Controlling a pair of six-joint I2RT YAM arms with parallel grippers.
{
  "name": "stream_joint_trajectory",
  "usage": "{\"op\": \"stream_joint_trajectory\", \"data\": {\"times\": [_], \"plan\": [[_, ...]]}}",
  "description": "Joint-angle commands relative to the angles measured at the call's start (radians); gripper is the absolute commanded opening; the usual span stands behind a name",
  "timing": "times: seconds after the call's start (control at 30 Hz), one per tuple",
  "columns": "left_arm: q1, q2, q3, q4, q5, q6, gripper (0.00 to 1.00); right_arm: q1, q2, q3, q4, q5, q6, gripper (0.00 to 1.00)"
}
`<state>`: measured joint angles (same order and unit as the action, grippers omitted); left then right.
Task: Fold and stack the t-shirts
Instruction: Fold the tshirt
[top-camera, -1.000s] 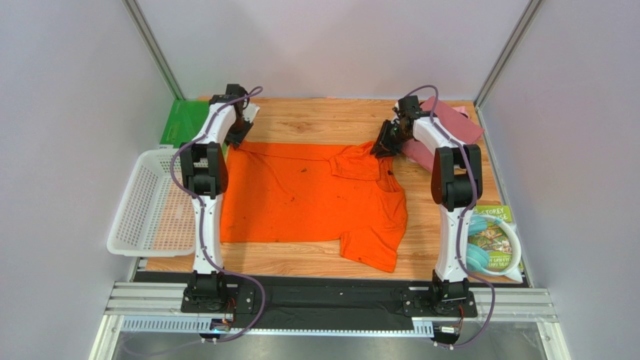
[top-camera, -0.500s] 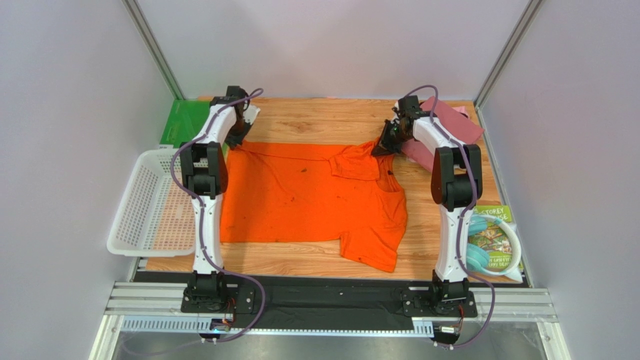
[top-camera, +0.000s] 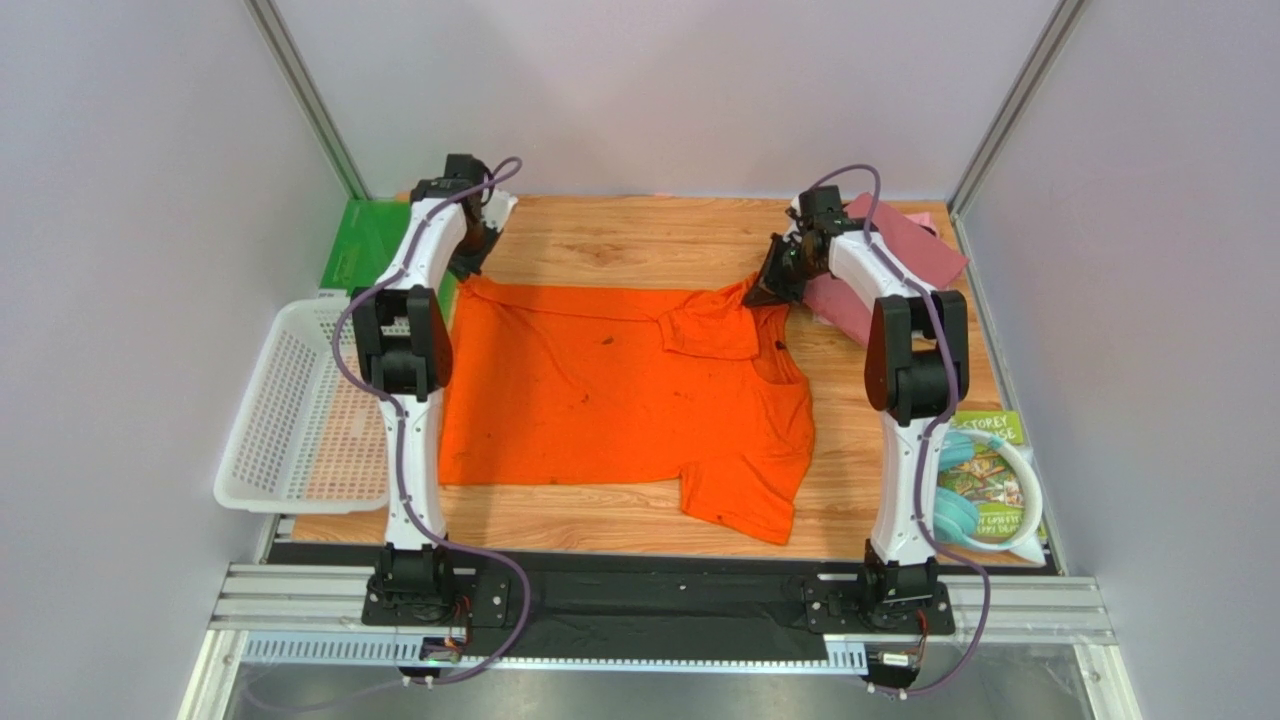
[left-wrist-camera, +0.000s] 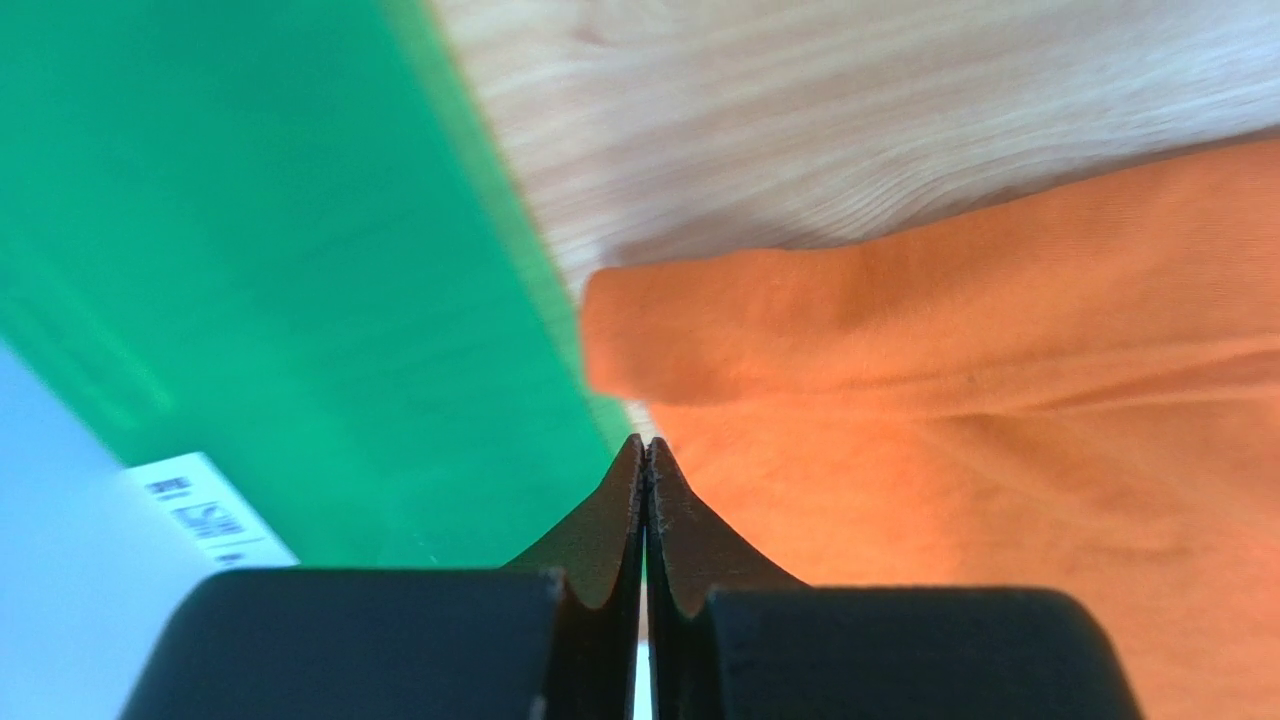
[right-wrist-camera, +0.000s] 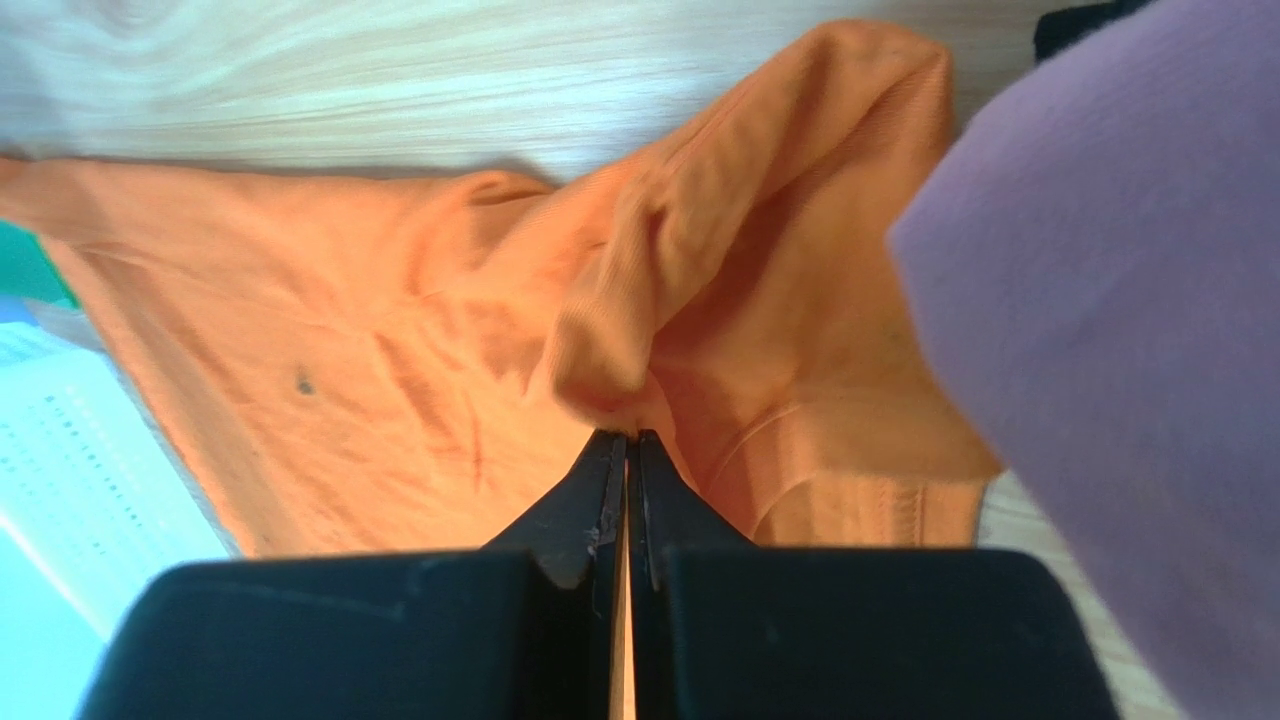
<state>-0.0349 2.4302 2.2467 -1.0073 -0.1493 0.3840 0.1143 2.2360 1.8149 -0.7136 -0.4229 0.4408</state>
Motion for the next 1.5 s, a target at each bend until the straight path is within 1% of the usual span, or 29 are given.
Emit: {"op": "stream_joint_trajectory", "data": {"times": [0.0,0.13,0.2,0.23,0.33,0.43,0.5,0.57,0.63,0.83,0.93,0.97,1.03,1.13,1.17,1.2,1.27,1.43,1.47], "plan": [[0.0,-0.126,0.067,-0.024,0.028,-0.005,0.0,-0.002,-0.128,0.044,0.02,-0.027,-0.001,0.0],[0.0,-0.18,-0.022,0.004,0.057,-0.014,0.0,-0.001,-0.191,-0.014,0.031,-0.025,-0.004,0.0],[0.0,-0.194,-0.059,0.024,0.048,-0.013,0.0,-0.001,-0.223,-0.051,0.043,-0.022,-0.002,0.0],[-0.002,-0.191,-0.077,0.029,0.045,-0.014,0.05,0.001,-0.23,-0.061,0.043,-0.02,-0.002,0.0],[0.0,-0.163,-0.105,0.036,0.019,-0.014,0.3,-0.001,-0.256,-0.1,0.046,-0.02,-0.002,0.0],[0.0,-0.138,-0.118,0.052,-0.001,-0.016,0.45,-0.002,-0.282,-0.141,0.06,-0.013,-0.001,0.0],[0.0,-0.12,-0.113,0.053,-0.006,-0.019,0.48,-0.001,-0.289,-0.153,0.068,-0.011,0.001,0.0],[0.0,-0.096,-0.096,0.056,-0.018,-0.02,0.56,-0.002,-0.288,-0.158,0.069,-0.014,0.003,0.0],[0.0,-0.059,-0.052,0.047,-0.032,-0.023,0.6,-0.002,-0.282,-0.16,0.072,-0.02,0.009,0.0],[0.0,-0.002,0.022,0.041,-0.035,-0.033,0.59,-0.002,-0.288,-0.173,0.085,-0.03,0.01,0.0],[0.0,0.015,0.043,0.049,-0.039,-0.031,0.57,-0.001,-0.291,-0.183,0.089,-0.033,0.01,0.0],[0.0,0.02,0.045,0.05,-0.042,-0.031,0.53,-0.002,-0.292,-0.186,0.091,-0.033,0.009,0.0],[0.0,0.026,0.047,0.053,-0.042,-0.03,0.49,-0.001,-0.294,-0.187,0.092,-0.033,0.009,0.0],[0.0,0.032,0.047,0.055,-0.032,-0.033,0.39,-0.002,-0.294,-0.184,0.094,-0.037,0.012,0.0],[0.0,0.03,0.047,0.055,-0.029,-0.033,0.32,-0.002,-0.292,-0.184,0.094,-0.037,0.013,0.0],[0.0,0.032,0.045,0.053,-0.026,-0.033,0.3,-0.001,-0.296,-0.181,0.094,-0.037,0.012,0.0],[0.0,0.033,0.044,0.049,-0.021,-0.033,0.3,0.001,-0.297,-0.18,0.092,-0.037,0.013,0.0],[0.0,0.036,0.036,0.049,-0.024,-0.03,0.38,-0.001,-0.299,-0.174,0.092,-0.04,0.015,0.0],[0.0,0.035,0.037,0.05,-0.022,-0.03,0.43,-0.001,-0.297,-0.174,0.094,-0.042,0.015,0.0]]}}
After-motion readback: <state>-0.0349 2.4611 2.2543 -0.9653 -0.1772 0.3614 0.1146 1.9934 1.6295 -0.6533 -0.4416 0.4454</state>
